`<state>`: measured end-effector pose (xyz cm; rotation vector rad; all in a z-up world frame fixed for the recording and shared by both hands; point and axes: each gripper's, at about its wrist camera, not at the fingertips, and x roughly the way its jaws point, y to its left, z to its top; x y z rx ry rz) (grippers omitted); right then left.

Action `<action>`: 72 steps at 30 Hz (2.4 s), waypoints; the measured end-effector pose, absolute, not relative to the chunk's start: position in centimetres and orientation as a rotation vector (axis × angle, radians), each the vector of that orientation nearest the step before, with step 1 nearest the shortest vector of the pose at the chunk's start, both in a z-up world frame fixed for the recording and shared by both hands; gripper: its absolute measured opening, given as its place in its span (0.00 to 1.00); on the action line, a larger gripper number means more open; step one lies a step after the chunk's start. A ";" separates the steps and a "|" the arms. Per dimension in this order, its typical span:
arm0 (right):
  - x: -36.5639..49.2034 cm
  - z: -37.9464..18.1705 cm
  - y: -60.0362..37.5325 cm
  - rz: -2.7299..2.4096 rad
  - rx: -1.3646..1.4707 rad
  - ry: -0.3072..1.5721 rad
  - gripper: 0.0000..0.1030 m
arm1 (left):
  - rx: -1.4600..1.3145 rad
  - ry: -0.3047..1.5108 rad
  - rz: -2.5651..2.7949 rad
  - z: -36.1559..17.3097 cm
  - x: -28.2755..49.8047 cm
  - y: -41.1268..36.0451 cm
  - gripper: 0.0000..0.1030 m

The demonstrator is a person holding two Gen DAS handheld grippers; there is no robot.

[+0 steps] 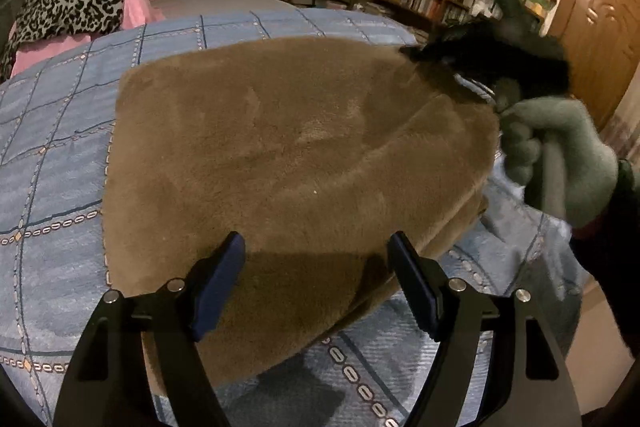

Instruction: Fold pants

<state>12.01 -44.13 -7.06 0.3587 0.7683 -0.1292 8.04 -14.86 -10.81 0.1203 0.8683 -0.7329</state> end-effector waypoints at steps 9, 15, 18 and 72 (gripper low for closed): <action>9.5 -7.3 -44.6 -0.197 0.363 0.733 0.38 | 0.074 0.889 -0.743 -9.8 8.5 -14.3 0.72; 5.6 -3.7 -41.2 -0.169 0.255 0.616 0.44 | 0.016 0.843 -0.706 -7.5 9.0 -12.5 0.74; 5.3 -5.1 -39.4 -0.067 0.244 0.650 0.44 | 0.011 0.866 -0.676 -8.2 9.5 -11.9 0.74; 7.5 -13.1 -47.2 0.097 0.687 0.950 0.89 | -0.269 1.080 -0.554 -11.0 19.0 -7.8 0.94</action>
